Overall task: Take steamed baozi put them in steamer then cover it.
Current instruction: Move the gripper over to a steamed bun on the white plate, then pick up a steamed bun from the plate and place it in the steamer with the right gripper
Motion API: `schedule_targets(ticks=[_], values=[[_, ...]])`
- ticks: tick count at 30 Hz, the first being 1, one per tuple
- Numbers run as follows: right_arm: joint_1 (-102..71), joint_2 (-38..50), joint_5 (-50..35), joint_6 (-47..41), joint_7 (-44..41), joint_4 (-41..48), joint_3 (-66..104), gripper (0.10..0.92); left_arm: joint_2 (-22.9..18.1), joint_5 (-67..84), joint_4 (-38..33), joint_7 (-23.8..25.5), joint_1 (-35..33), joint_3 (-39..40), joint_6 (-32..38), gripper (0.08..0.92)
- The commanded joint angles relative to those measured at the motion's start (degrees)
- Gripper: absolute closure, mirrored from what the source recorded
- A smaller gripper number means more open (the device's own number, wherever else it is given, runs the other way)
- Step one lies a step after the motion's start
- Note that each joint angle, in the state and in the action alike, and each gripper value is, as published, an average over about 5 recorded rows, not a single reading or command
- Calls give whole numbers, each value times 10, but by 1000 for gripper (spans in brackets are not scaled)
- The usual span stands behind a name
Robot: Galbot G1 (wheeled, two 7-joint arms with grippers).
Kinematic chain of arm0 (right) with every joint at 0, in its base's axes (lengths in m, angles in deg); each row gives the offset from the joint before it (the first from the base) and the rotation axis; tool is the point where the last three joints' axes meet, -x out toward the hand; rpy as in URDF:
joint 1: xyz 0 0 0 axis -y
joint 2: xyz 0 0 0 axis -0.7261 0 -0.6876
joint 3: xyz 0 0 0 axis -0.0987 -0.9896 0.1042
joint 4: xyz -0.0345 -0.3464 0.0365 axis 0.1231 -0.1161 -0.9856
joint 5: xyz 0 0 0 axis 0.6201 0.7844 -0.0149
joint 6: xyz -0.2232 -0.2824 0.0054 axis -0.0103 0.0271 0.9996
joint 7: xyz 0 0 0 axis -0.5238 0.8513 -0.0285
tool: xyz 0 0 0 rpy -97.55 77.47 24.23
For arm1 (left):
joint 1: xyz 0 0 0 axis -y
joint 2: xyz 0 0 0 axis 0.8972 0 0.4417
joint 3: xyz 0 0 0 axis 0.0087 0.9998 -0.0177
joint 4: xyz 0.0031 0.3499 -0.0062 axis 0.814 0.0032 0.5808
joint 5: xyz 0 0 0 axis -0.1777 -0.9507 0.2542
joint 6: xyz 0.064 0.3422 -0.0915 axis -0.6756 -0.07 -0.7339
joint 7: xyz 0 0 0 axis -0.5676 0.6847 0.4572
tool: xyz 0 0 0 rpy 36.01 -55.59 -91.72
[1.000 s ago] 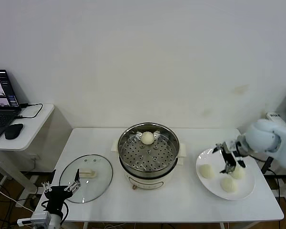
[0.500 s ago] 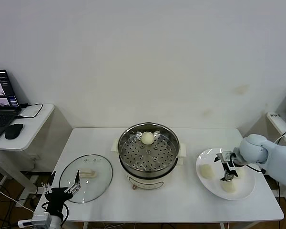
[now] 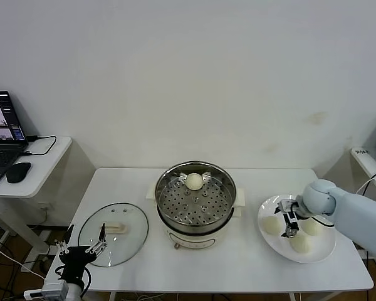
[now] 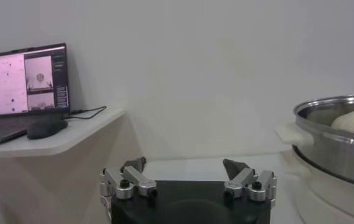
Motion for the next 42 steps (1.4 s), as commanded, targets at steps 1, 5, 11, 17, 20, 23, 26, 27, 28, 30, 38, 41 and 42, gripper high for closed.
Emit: schedule_targets(ticks=[1,5,11,17,20,23,26,27,28,30,38,41,42], values=[[-11,-18,4,-3,-3,16,11,287,-1,-1,-1,0,1,3,0,177],[-3,-16,2,-2,-7,15,10,361,-3,-2,-1,0,2,5,0,177],[16,-2,-4,0,-20,6,8,452,-4,-2,-3,0,2,7,0,177],[104,46,-37,-8,-40,-26,-10,465,-1,-3,-4,0,4,9,0,177],[170,71,-71,-17,-44,-49,-30,465,0,-3,-6,0,4,11,0,177],[254,82,-113,-26,-47,-79,-68,464,2,-3,-8,0,6,15,0,177],[361,75,-155,-36,-45,-108,-136,460,5,-3,-12,0,8,17,-1,177],[395,69,-169,-40,-43,-117,-158,459,5,-3,-13,0,8,18,-1,177],[432,59,-187,-46,-39,-127,-182,458,6,-2,-15,0,9,18,-1,177],[490,31,-232,-63,-28,-145,-219,457,7,-2,-17,0,9,20,-1,177],[511,-137,-380,-153,58,-180,-251,443,12,-6,-15,4,22,25,-2,177],[473,-196,-405,-183,93,-160,-241,440,13,-6,-13,4,24,24,-3,177],[460,-216,-413,-193,103,-151,-237,440,13,-6,-14,5,23,23,-3,177]])
